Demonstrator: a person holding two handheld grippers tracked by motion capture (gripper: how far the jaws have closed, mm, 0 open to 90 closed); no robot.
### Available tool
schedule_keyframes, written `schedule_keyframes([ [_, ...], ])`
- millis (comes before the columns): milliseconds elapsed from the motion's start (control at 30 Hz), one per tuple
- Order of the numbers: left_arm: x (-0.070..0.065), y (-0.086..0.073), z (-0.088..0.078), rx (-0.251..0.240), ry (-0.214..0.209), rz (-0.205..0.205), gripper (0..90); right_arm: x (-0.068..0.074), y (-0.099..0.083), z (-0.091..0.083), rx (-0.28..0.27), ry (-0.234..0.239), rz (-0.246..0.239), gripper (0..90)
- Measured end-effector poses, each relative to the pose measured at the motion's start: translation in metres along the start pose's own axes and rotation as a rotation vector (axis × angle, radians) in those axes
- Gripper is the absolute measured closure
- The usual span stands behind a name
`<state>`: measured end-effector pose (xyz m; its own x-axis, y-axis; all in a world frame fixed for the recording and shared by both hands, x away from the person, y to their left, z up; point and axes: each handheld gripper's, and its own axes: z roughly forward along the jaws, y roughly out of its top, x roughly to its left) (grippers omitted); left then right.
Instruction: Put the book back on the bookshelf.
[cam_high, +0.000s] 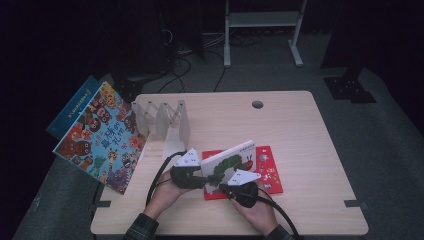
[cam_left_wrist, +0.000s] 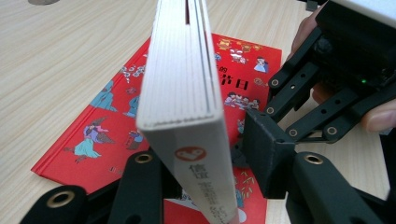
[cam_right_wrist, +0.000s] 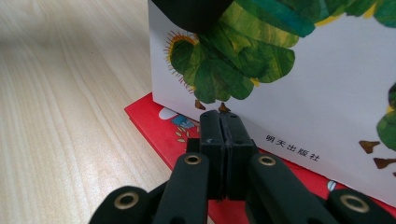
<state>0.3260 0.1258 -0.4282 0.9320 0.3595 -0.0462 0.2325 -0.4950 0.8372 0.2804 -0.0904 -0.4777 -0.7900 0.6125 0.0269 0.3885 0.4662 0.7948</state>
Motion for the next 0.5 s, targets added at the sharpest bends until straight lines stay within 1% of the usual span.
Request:
schedule_keyframes([
  [100, 0.0001, -0.001, 0.0007, -0.005, 0.005, -0.002, 64.4, -0.0001, -0.0003, -0.0003, 0.0, -0.001, -0.005, 87.2],
  [167, 0.0001, -0.0013, 0.0012, -0.005, 0.011, 0.001, 64.9, -0.0002, -0.0004, -0.0003, 0.0, -0.001, -0.006, 87.0],
  [200, 0.0001, -0.0016, 0.0018, -0.01, 0.009, -0.002, 68.0, -0.0003, -0.0007, -0.0004, -0.003, -0.001, -0.008, 86.8],
  [300, -0.0004, -0.0014, 0.0019, -0.008, 0.006, -0.002, 69.0, -0.0003, -0.0009, -0.0006, -0.004, -0.001, -0.008, 86.2],
  [367, -0.0015, -0.0007, 0.0016, -0.011, -0.002, -0.001, 71.8, -0.0005, -0.001, -0.0007, -0.006, -0.005, -0.015, 84.3],
  [433, -0.0047, 0.0011, 0.0024, 0.0, 0.012, 0.02, 74.4, -0.0007, -0.001, -0.0013, -0.002, -0.004, -0.002, 83.0],
  [467, -0.0057, 0.0017, 0.0029, 0.003, 0.018, 0.023, 74.5, -0.0009, -0.001, -0.0017, 0.0, -0.007, -0.002, 82.1],
  [500, -0.0056, 0.0018, 0.003, 0.002, 0.019, 0.018, 74.6, -0.0022, -0.0015, -0.0027, 0.003, -0.012, -0.011, 81.0],
])
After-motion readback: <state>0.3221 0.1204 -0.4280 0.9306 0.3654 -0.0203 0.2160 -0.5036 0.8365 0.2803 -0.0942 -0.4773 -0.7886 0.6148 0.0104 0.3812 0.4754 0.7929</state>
